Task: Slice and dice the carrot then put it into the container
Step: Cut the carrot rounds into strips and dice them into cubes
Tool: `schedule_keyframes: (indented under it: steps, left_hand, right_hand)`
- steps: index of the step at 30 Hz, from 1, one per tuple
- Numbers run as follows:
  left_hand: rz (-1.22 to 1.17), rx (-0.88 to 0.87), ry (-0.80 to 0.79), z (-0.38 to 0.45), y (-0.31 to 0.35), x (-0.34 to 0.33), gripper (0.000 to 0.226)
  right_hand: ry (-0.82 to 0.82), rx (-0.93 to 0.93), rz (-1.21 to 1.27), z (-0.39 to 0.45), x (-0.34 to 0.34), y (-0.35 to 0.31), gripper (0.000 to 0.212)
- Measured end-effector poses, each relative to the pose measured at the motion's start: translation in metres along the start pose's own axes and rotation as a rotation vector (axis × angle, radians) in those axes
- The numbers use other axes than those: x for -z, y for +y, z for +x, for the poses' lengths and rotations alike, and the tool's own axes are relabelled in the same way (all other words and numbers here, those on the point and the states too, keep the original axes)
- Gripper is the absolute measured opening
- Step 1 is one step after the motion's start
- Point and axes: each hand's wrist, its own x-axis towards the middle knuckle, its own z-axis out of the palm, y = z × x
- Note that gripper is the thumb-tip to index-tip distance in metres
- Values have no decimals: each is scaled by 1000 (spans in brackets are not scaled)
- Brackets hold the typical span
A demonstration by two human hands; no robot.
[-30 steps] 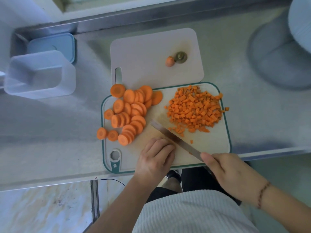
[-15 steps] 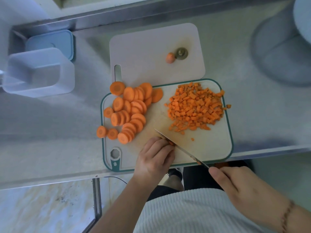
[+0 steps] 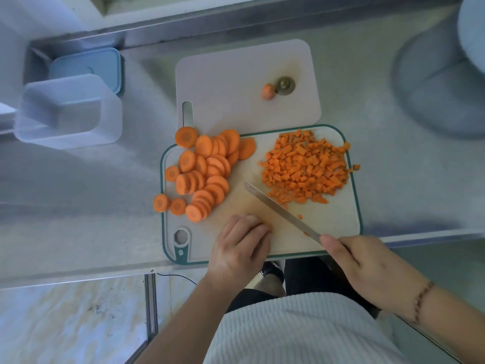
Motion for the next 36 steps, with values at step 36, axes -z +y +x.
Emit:
schedule_keyframes:
  steps: [36]
  left_hand:
    - [18,34,79,-14,-5,-3,10]
  right_hand:
    - [-62,28,-77,-19,-9,1,74]
